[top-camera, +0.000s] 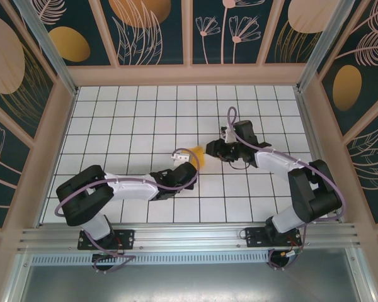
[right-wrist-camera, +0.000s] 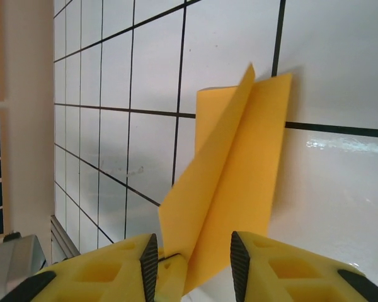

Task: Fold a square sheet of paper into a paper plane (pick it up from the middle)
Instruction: Fourth fold the wing at the center of the table.

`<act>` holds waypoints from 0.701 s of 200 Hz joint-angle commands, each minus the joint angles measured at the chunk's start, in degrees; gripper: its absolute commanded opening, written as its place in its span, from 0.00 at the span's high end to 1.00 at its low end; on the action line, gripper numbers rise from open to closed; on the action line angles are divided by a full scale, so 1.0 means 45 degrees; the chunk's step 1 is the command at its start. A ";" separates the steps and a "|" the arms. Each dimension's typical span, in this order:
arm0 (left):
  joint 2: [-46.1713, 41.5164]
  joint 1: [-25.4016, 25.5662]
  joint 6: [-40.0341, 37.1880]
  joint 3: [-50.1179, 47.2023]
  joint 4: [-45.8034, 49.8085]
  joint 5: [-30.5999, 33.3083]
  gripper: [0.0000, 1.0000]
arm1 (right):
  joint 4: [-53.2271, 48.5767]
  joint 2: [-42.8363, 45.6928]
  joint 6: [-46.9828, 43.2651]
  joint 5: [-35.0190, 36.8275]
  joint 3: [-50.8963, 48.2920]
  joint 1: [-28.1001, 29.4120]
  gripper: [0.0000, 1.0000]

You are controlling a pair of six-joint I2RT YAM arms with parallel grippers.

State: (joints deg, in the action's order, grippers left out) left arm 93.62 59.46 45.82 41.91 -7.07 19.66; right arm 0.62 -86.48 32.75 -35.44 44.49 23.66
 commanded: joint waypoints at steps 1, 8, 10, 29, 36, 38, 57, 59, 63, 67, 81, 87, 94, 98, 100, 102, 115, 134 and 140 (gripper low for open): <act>-0.0297 -0.0353 0.0488 -0.0571 -0.1644 -0.1230 0.99 | 0.0091 0.0049 -0.0250 -0.0091 -0.0443 -0.0028 0.64; -0.0298 -0.0445 0.0571 -0.0683 -0.1839 -0.1441 1.00 | 0.0165 -0.0050 -0.0252 -0.0145 -0.0490 -0.0007 0.66; -0.0298 -0.0471 0.0592 -0.0715 -0.1908 -0.1479 1.00 | 0.0196 -0.0082 -0.0248 -0.0160 -0.0506 -0.0005 0.67; -0.0317 -0.0718 0.0824 -0.1140 -0.2643 -0.2116 1.00 | 0.0413 -0.0408 -0.0286 -0.0484 -0.0535 0.0112 0.72; -0.0317 -0.0779 0.0881 -0.1233 -0.2829 -0.2255 1.00 | 0.0428 -0.0533 -0.0337 -0.0541 -0.0479 0.0178 0.74; -0.0317 -0.0794 0.0889 -0.1253 -0.2849 -0.2273 1.00 | 0.0389 -0.0564 -0.0353 -0.0542 -0.0460 0.0203 0.74; -0.0283 -0.0862 0.0911 -0.1304 -0.2963 -0.2411 1.00 | 0.0282 -0.0675 -0.0481 -0.0347 -0.0266 0.0377 0.77; -0.0279 -0.0873 0.0930 -0.1305 -0.2980 -0.2415 1.00 | 0.0289 -0.0687 -0.0477 -0.0371 -0.0245 0.0384 0.77; -0.0278 -0.0885 0.0943 -0.1334 -0.3006 -0.2461 1.00 | 0.0264 -0.0728 -0.0514 -0.0422 -0.0189 0.0420 0.78; -0.0278 -0.0903 0.0949 -0.1370 -0.3083 -0.2483 1.00 | 0.0243 -0.0772 -0.0548 -0.0486 -0.0131 0.0452 0.79; -0.0278 -0.0949 0.1044 -0.1495 -0.3284 -0.2610 1.00 | 0.0037 -0.1130 -0.0708 -0.0576 0.0154 0.0630 0.83; -0.0288 -0.0967 0.1112 -0.1581 -0.3400 -0.2665 1.00 | -0.0043 -0.1325 -0.0786 -0.0566 0.0275 0.0705 0.84; -0.0297 -0.1015 0.1226 -0.1711 -0.3550 -0.2721 1.00 | -0.0118 -0.1559 -0.0828 -0.0543 0.0405 0.0774 0.86; -0.0316 -0.1037 0.1266 -0.1778 -0.3666 -0.2745 1.00 | -0.0137 -0.1692 -0.0832 -0.0525 0.0467 0.0810 0.86; -0.0317 -0.1058 0.1278 -0.1814 -0.3703 -0.2762 1.00 | -0.0138 -0.1752 -0.0833 -0.0533 0.0500 0.0825 0.86; -0.0327 -0.1059 0.1305 -0.1853 -0.3751 -0.2786 1.00 | -0.0109 -0.1802 -0.0833 -0.0540 0.0503 0.0853 0.86; -0.0356 -0.1123 0.1452 -0.2053 -0.4047 -0.2897 1.00 | 0.0199 -0.2036 -0.0741 -0.0648 0.0556 0.0913 0.87; -0.0323 -0.1184 0.1516 -0.2204 -0.4306 -0.3049 1.00 | 0.0089 -0.2328 -0.0768 -0.0619 0.0917 0.1086 0.87; -0.0290 -0.1186 0.1522 -0.2187 -0.4298 -0.3057 1.00 | -0.0014 -0.2406 -0.0811 -0.0519 0.1043 0.1138 0.87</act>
State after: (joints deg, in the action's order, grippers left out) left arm 93.12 54.68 51.20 32.84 -23.27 7.40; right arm 0.99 -95.77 30.33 -37.17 46.00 27.68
